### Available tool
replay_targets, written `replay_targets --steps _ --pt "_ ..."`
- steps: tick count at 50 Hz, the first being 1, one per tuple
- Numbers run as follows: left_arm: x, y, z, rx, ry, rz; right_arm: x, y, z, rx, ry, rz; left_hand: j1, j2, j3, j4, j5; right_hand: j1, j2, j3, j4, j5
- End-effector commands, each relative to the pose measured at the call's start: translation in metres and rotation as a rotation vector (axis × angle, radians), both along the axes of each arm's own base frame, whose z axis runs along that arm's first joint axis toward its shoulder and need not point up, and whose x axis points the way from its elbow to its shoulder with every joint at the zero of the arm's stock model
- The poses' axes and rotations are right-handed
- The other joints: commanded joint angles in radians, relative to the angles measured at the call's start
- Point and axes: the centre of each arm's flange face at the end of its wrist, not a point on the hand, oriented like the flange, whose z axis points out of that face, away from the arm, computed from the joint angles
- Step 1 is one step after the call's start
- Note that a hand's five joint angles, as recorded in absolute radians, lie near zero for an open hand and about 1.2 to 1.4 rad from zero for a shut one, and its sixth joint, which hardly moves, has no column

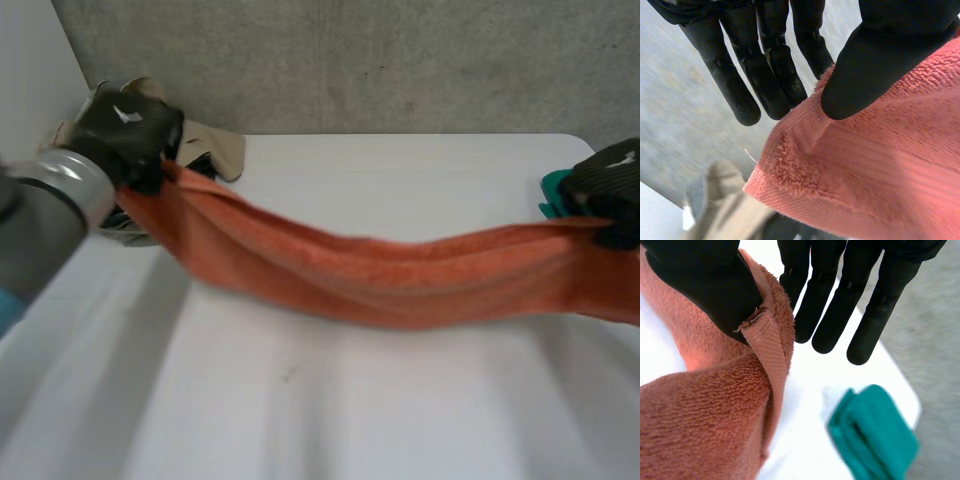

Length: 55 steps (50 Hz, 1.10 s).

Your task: Fold the laundry.

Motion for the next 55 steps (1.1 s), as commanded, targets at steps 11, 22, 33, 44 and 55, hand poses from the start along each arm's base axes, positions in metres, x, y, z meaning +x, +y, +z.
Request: replay_targets --steps 11,22,33,44,55 --pt "-0.036 -0.088 0.094 -0.814 0.242 0.016 0.038 -0.1 0.056 -0.895 -0.375 -0.126 0.277 0.199 0.203 0.195 0.239 0.3 0.219 0.207 0.2 0.251" --pt "-0.034 -0.073 -0.011 -0.493 0.139 -0.005 0.048 -0.101 -0.05 -0.499 -0.299 -0.091 0.277 0.199 0.203 0.195 0.239 0.3 0.219 0.207 0.2 0.251" --pt "-0.038 -0.034 -0.113 -0.195 0.037 -0.056 0.045 -0.083 -0.152 -0.075 -0.198 -0.132 0.277 0.199 0.203 0.195 0.239 0.3 0.219 0.207 0.2 0.251" --pt "-0.029 -0.019 -0.088 -0.229 0.052 -0.05 0.043 -0.067 -0.149 0.032 -0.179 -0.13 0.277 0.199 0.203 0.195 0.239 -0.218 -0.299 -0.311 -0.319 -0.267" --pt "-0.027 -0.014 -0.083 -0.218 0.046 -0.048 0.045 -0.075 -0.147 0.01 -0.188 -0.12 0.277 0.199 0.203 0.195 0.239 0.26 0.179 0.167 0.16 0.212"
